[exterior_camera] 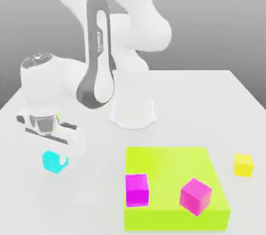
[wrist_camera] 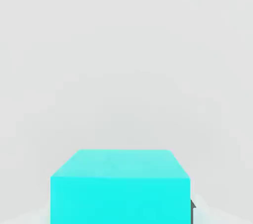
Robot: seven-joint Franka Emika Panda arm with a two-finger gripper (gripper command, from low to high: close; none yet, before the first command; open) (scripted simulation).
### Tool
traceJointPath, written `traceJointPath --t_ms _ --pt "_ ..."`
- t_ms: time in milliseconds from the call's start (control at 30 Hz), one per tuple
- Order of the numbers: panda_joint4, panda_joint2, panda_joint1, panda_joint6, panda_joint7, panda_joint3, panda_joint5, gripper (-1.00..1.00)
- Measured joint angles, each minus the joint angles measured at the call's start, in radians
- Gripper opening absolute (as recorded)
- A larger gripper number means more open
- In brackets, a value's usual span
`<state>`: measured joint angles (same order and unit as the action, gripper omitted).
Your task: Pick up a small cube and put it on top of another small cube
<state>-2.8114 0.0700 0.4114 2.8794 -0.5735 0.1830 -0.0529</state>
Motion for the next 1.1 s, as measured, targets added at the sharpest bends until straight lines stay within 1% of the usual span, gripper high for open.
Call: traceJointPath --t_ms 100,700,733,833,967,1000,1100 --pt "0.014 -0.027 -0.133 -0.041 -0.069 -0.061 0.025 -1.00" --pt "0.159 -0.053 -0.939 -0.210 -0.478 -0.478 0.060 -1.00" --pt "0.164 -0.042 -0.977 -0.204 -0.496 -0.480 0.071 -1.00" --pt "0.174 0.018 -0.962 -0.155 -0.539 -0.455 0.118 -1.00" --pt "0.182 0.116 -0.984 -0.069 -0.594 -0.419 0.191 -1.00" --pt "0.183 0.141 -0.993 -0.047 -0.606 -0.407 0.208 1.00" --pt "0.183 0.141 -0.993 -0.047 -0.606 -0.407 0.208 1.00"
